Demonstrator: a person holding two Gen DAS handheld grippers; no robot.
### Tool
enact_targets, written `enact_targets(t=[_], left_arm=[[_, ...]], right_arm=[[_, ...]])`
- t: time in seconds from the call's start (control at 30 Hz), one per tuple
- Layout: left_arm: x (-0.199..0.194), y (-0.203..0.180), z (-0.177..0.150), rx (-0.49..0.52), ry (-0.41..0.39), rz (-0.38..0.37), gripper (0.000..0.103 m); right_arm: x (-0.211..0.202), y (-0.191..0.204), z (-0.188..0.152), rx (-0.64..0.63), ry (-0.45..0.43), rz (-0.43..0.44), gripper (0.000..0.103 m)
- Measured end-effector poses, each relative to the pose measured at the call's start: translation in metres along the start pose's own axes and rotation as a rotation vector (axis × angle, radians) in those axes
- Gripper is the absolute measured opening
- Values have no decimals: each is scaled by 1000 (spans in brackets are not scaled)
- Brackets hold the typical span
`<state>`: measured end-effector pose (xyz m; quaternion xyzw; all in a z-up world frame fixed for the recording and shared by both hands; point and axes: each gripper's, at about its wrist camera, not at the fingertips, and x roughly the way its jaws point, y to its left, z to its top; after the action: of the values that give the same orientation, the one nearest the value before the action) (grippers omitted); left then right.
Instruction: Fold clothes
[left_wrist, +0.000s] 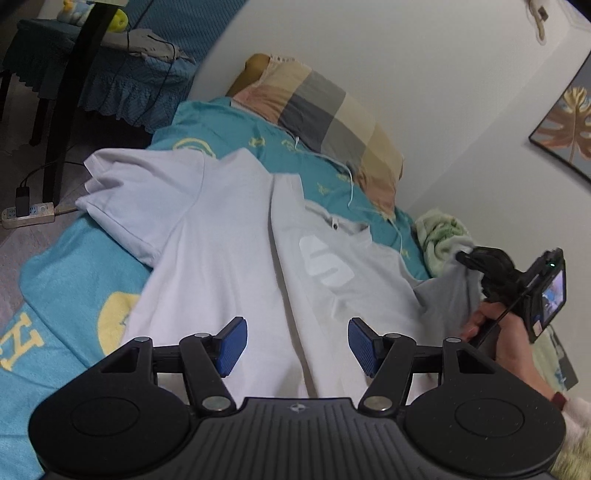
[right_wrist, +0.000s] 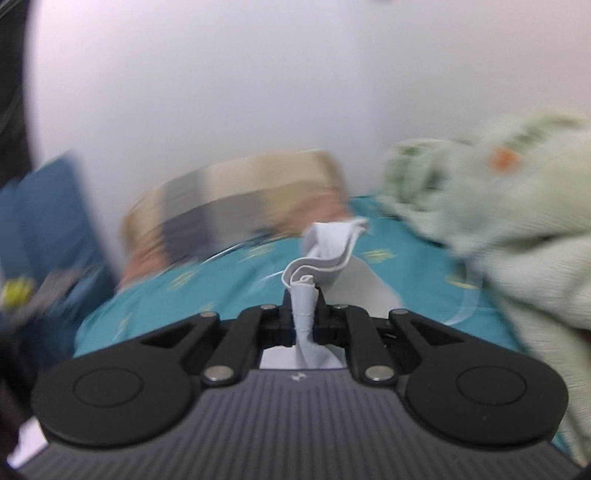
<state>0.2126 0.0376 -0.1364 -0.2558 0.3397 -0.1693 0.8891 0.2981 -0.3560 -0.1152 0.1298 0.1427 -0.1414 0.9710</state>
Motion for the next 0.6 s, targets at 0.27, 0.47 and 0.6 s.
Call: enact_targets(t=[0.27, 0.47, 0.6], left_arm=[[2, 13, 4, -25, -6, 23, 63], [7, 12, 2, -10, 4, 16, 63], [6, 5, 0, 28, 6, 16, 63]], right_arm=[[27, 96, -72, -228, 248, 174, 13], [14, 75, -57, -120, 348, 298, 60], [-26, 69, -28, -125, 355, 333, 62]])
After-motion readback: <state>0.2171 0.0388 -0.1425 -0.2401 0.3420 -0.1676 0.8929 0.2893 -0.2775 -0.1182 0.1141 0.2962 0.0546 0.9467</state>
